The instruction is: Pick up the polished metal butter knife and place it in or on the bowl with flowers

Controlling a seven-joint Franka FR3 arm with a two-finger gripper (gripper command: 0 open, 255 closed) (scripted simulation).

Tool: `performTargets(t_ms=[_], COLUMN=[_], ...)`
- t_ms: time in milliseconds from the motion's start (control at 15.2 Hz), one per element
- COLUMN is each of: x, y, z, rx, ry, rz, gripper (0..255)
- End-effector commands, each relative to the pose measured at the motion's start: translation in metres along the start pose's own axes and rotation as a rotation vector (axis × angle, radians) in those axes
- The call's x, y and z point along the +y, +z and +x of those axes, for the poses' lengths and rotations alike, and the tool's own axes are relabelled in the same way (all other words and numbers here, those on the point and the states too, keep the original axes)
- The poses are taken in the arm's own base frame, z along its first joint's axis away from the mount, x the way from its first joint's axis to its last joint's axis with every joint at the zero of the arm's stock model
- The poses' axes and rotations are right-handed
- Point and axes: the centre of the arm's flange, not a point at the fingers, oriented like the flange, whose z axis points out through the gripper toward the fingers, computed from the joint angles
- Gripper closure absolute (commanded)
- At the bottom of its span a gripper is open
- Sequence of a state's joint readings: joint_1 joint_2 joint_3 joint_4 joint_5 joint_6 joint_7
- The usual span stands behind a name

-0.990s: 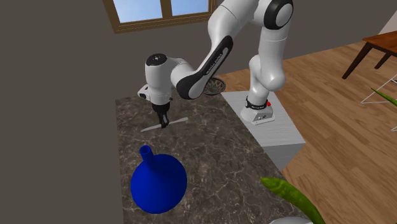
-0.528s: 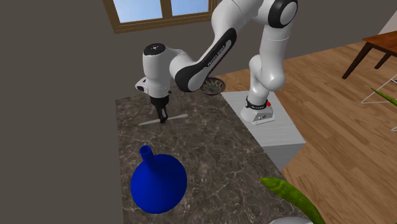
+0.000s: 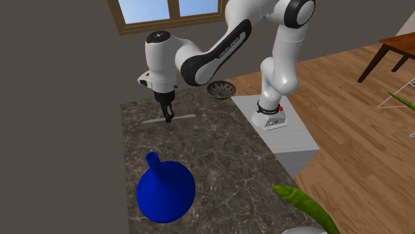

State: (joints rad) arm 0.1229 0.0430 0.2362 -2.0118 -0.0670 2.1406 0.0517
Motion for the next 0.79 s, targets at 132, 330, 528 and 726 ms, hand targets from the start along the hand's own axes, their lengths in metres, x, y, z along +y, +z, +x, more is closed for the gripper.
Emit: performTargets(t_ms=[132, 330, 528, 726], x=[0.006, 0.023, 0.041, 0.058], y=[-0.013, -0.016, -0.019, -0.023], z=[-0.011, -0.047, -0.083, -0.118], rx=[0.000, 0.000, 0.000, 0.000], ry=[0.000, 0.000, 0.000, 0.000], rz=[0.000, 0.000, 0.000, 0.000], gripper=[255, 255, 255, 255])
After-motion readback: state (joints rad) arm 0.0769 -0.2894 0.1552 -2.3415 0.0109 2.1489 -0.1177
